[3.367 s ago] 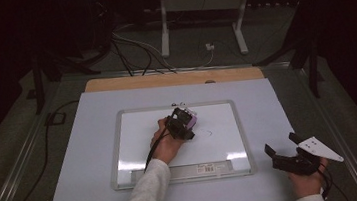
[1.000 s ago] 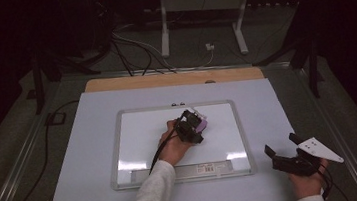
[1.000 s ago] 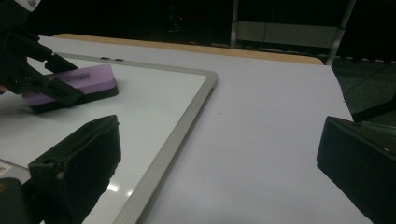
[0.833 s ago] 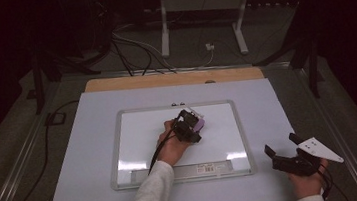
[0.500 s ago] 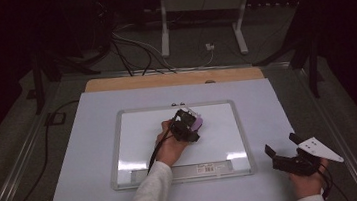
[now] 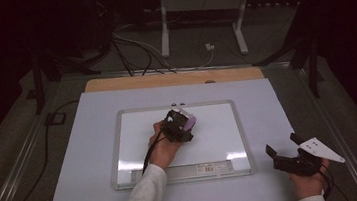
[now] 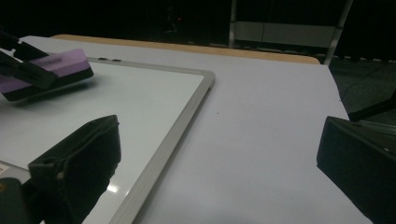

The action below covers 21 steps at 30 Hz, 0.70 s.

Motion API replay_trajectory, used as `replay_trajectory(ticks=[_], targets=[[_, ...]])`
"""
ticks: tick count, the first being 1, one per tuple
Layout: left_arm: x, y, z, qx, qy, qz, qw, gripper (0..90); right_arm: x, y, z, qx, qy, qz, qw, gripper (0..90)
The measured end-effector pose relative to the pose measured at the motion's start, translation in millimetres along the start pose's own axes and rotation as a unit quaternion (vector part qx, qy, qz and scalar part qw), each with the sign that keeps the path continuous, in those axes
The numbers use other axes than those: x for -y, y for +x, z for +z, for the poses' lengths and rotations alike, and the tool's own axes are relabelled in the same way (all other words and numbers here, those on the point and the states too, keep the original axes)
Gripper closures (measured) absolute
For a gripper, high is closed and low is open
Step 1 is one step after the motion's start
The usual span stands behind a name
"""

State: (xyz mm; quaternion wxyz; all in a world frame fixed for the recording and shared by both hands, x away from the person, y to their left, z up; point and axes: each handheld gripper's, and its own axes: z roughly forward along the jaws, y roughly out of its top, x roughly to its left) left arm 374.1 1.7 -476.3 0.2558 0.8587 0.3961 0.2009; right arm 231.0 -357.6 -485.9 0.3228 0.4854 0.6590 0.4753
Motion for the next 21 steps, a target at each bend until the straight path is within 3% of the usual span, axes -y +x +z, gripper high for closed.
replay_trajectory(ticks=[10, 21], targets=[[7.5, 13.3, -11.9, -0.016, -0.008, -0.016, 0.9997, 41.6, 0.2, 0.9, 0.2, 0.001, 0.0, -0.002, 1.0, 0.1], [27.1, 37.7, -21.0, -0.044, -0.008, -0.058, 0.9973, 41.6, 0.6, 0.9, -0.5, 0.0, 0.001, -0.001, 1.0, 0.1]])
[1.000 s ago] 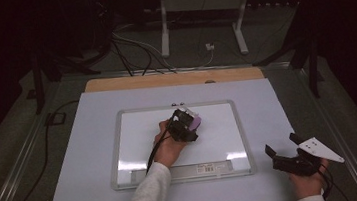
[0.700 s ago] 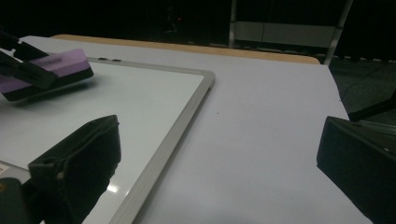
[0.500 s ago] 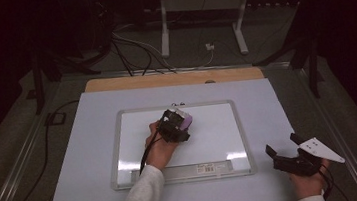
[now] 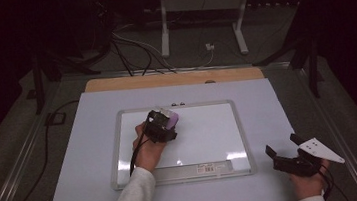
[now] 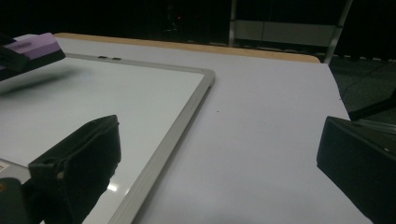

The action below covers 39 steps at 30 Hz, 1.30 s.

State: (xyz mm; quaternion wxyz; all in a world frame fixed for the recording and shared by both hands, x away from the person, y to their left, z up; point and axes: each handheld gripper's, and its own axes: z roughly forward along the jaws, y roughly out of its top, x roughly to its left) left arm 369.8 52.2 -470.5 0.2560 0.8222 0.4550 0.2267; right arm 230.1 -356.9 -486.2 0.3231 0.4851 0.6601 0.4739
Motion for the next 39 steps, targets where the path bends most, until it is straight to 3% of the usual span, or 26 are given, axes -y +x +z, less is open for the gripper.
replay_trajectory(ticks=[7, 13, 22, 31, 35, 36, 39], targets=[[18.0, 24.1, -1.9, -0.032, 0.011, -0.031, 0.9989, 41.6, 0.0, 0.0, -0.2, 0.0, 0.0, 0.001, 1.0, 0.1], [34.0, 43.3, -2.9, -0.057, 0.02, -0.069, 0.9958, 41.6, 0.2, 1.0, 0.9, -0.001, 0.002, -0.001, 1.0, 0.1], [50.1, 58.5, -0.1, -0.093, 0.029, -0.098, 0.9904, 41.5, 0.5, 1.6, 1.6, -0.002, 0.004, -0.002, 1.0, 0.1], [42.6, 62.6, 14.3, -0.1, 0.024, -0.121, 0.9872, 41.5, 0.4, 2.4, 2.1, -0.002, 0.004, -0.003, 1.0, 0.1], [40.6, 62.2, 18.5, -0.092, 0.015, -0.127, 0.9875, 40.7, 0.8, 0.7, 2.0, -0.002, 0.004, -0.001, 1.0, 0.1], [41.0, 61.8, 18.5, -0.088, 0.014, -0.125, 0.9881, 38.3, 0.7, 0.5, 1.8, -0.002, 0.004, -0.001, 1.0, 0.1], [42.2, 55.5, 15.1, -0.102, 0.006, -0.103, 0.9894, 26.4, 0.4, 0.5, 1.0, -0.001, 0.003, 0.001, 1.0, 0.1]])
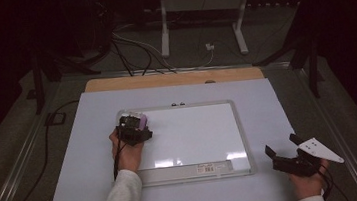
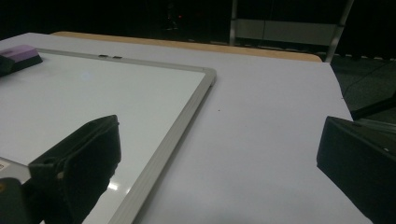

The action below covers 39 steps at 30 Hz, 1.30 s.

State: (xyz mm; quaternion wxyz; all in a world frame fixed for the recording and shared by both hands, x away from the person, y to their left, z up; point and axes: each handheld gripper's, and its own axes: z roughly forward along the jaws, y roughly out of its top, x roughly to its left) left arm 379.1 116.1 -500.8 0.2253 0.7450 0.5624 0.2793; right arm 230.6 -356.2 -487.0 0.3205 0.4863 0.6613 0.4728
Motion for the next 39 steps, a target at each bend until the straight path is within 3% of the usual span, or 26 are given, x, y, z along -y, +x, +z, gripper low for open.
replay_trajectory(ticks=[3, 6, 9, 12, 17, 22, 24, 25, 29, 33, 36, 39], targets=[[3.6, -5.4, -10.3, 0.0, -0.028, 0.023, 0.9993, 25.6, 0.2, -0.6, 0.3, 0.0, 0.001, 0.0, 1.0, 0.1], [5.5, -8.1, -18.2, 0.02, -0.05, 0.042, 0.9976, 25.9, 0.0, 0.4, 0.3, 0.0, 0.0, -0.002, 1.0, 0.1], [7.4, -8.2, -18.5, 0.024, -0.039, 0.058, 0.9973, 31.2, -0.1, 0.9, 0.4, 0.0, 0.0, -0.002, 1.0, 0.1], [9.1, -4.2, -14.5, 0.019, -0.031, 0.055, 0.9978, 32.4, -0.1, 0.5, 0.0, 0.0, 0.0, 0.0, 1.0, 0.1], [6.6, 2.6, -12.9, 0.031, -0.029, 0.047, 0.998, 30.8, -0.1, 0.3, -0.2, 0.0, -0.001, -0.001, 1.0, 0.1], [5.2, 18.0, -9.0, 0.03, -0.022, 0.023, 0.999, 27.0, -0.2, -0.3, -0.6, 0.001, -0.001, -0.001, 1.0, 0.1], [6.4, 26.0, -6.1, 0.039, -0.012, 0.007, 0.9991, 27.6, -0.1, -0.2, -0.4, 0.001, -0.001, 0.0, 1.0, 0.1], [7.8, 28.9, -4.6, 0.046, -0.008, 0.002, 0.9989, 29.6, -0.2, 0.0, -0.3, 0.0, -0.001, -0.001, 1.0, 0.1], [13.2, 30.4, -4.7, 0.042, -0.014, -0.006, 0.999, 34.9, -0.1, 0.8, 0.4, 0.0, 0.0, -0.001, 1.0, 0.1], [16.6, 30.8, -12.2, 0.028, -0.017, -0.018, 0.9993, 43.6, 0.1, 0.7, 0.4, 0.0, 0.001, -0.002, 1.0, 0.1], [19.2, 32.8, -17.6, 0.012, -0.024, -0.02, 0.9994, 56.3, 0.1, 0.4, 0.1, 0.0, 0.0, 0.0, 1.0, 0.1], [19.4, 34.8, -16.8, 0.001, -0.022, -0.026, 0.9994, 61.4, 0.1, 0.6, 0.6, -0.001, 0.002, -0.002, 1.0, 0.1]])
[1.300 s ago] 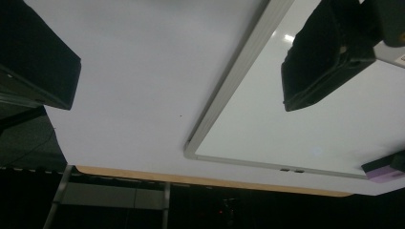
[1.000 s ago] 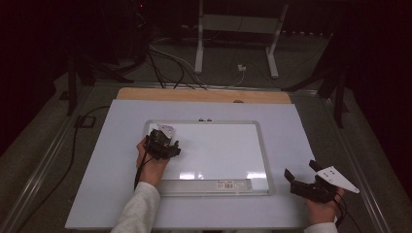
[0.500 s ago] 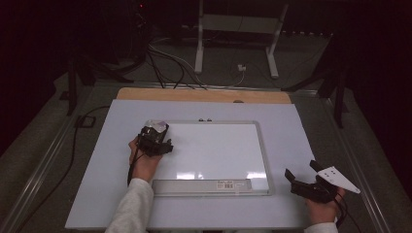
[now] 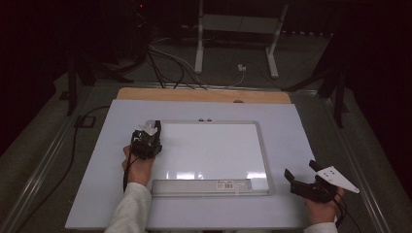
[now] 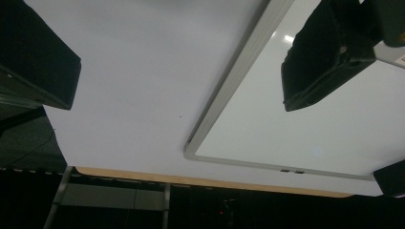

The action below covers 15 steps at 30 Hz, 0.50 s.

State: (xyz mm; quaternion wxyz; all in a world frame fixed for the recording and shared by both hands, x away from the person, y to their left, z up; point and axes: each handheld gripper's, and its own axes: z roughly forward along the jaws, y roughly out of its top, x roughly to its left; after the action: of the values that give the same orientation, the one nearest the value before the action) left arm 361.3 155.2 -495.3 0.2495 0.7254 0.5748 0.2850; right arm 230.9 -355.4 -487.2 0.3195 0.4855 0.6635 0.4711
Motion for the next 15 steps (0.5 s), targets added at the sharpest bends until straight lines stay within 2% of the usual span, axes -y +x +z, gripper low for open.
replay_trajectory(ticks=[8, 15], targets=[[-6.4, 2.2, 6.8, -0.018, 0.004, -0.032, 0.9993, 63.3, -0.1, -1.1, -1.1, 0.001, -0.003, 0.002, 1.0, 0.1], [-7.7, 4.8, 8.3, -0.013, 0.002, -0.041, 0.9991, 62.5, -0.2, -0.6, -0.3, -0.001, -0.002, 0.002, 1.0, 0.1]])
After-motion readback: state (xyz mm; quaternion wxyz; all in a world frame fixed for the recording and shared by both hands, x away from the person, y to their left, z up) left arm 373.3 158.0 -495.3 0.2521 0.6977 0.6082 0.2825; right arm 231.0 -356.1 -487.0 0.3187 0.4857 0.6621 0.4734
